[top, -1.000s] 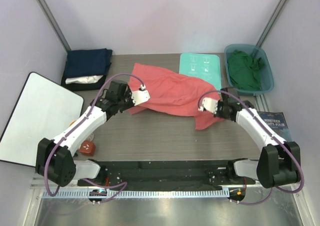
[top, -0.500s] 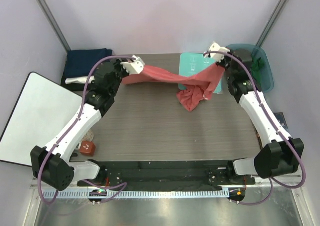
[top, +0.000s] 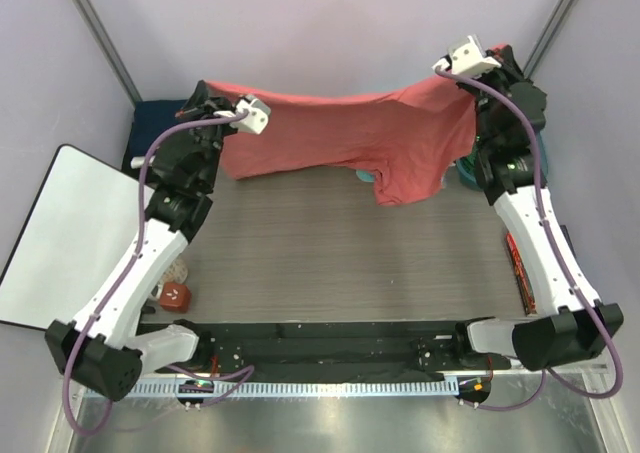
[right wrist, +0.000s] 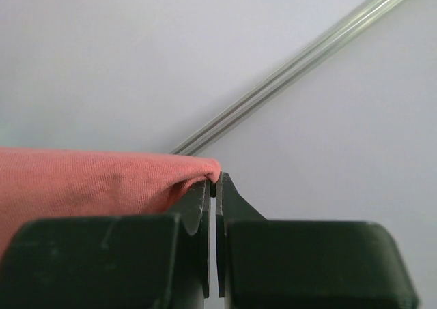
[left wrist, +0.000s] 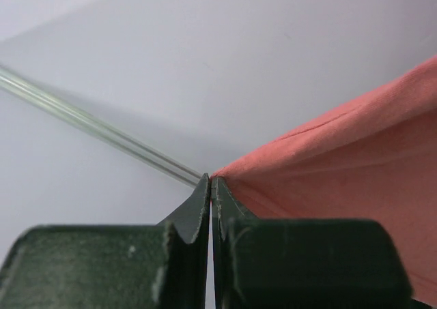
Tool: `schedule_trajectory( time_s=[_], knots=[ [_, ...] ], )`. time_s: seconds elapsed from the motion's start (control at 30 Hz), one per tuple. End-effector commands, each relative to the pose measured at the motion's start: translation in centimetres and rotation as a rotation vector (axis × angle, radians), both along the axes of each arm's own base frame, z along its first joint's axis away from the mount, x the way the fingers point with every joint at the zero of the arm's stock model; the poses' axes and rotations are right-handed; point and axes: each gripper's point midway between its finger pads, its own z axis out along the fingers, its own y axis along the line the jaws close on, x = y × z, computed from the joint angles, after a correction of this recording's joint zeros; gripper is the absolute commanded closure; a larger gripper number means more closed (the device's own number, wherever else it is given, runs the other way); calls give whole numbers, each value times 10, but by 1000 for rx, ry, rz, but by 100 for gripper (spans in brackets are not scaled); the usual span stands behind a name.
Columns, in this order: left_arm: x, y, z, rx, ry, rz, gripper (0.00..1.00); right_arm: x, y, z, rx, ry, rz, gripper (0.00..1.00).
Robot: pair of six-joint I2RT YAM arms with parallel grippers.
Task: Fold and stack the t-shirts
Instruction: Flatten the tshirt out
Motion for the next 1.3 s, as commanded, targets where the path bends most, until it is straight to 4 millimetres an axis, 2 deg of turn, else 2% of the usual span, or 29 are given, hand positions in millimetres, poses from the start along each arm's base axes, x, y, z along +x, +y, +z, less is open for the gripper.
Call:
schedule_trajectory(
  time_s=[0.0,0.07,0.1,0.13,0.17,0.2,0.3,0.33,0.4,0.5,0.53,0.57,0.6,0.63,0.7,0.73,0.77,0.83,0.87,0.93,0.97,1.03,1.1,1.13,1.17,1.23,1.27],
  knots=[
    [-67,12,70,-48,-175,-94,100,-78,-3,87,51,-232,61,99],
    [-89,9,83,-45,-204,-159,100,-105,-4,101,42,-261,81,99],
    [-110,13,95,-53,-231,-182,100,-116,-3,107,24,-275,92,99],
    [-123,14,101,-67,-245,-208,100,-126,-4,112,19,-291,95,99],
    [-134,13,105,-61,-256,-239,100,-145,-6,120,13,-316,101,99],
    [-155,13,113,-52,-283,-283,100,-155,-6,126,1,-333,108,99],
    [-178,6,115,8,-301,-353,100,-184,-6,140,-29,-377,120,99],
    [-185,9,117,12,-311,-354,100,-186,-5,142,-40,-376,128,99],
    [-182,8,111,32,-277,-346,100,-191,-5,148,-43,-386,131,99],
    [-162,11,106,45,-255,-289,100,-172,-4,145,-68,-364,108,99],
    [-144,7,96,56,-219,-269,100,-159,-3,144,-74,-361,102,99],
    [-137,5,98,70,-239,-261,100,-147,-1,138,-95,-341,92,99],
    [-125,6,91,84,-217,-227,100,-137,1,136,-104,-334,90,99],
    [-106,1,81,110,-180,-211,100,-117,3,131,-109,-330,83,99],
    [-85,-4,72,156,-158,-188,100,-95,6,124,-126,-310,75,99],
    [-74,-6,67,169,-143,-180,100,-68,8,113,-137,-279,69,99],
    [-52,-8,58,184,-119,-169,100,-59,9,113,-138,-280,70,99],
    [-28,-6,47,200,-86,-154,100,-35,4,104,-148,-256,55,99],
    [-9,-2,45,199,-83,-132,100,-11,4,94,-149,-236,59,99],
    [11,4,42,193,-77,-105,100,5,-4,93,-154,-245,39,99],
    [24,8,43,184,-86,-90,100,21,-6,89,-154,-239,32,99],
    [33,5,43,158,-76,-104,100,31,-9,92,-156,-246,19,99],
    [35,-12,37,115,-41,-203,100,34,-9,97,-163,-261,23,99],
    [35,-19,30,35,-5,-256,100,33,-8,99,-165,-269,28,99],
    [34,-31,11,8,54,-310,100,34,-7,95,-169,-261,36,99],
    [28,-53,-13,-39,126,-405,100,26,-4,97,-185,-269,51,99],
    [23,-75,-46,-55,209,-453,100,27,-1,89,-186,-255,65,99]
  ],
)
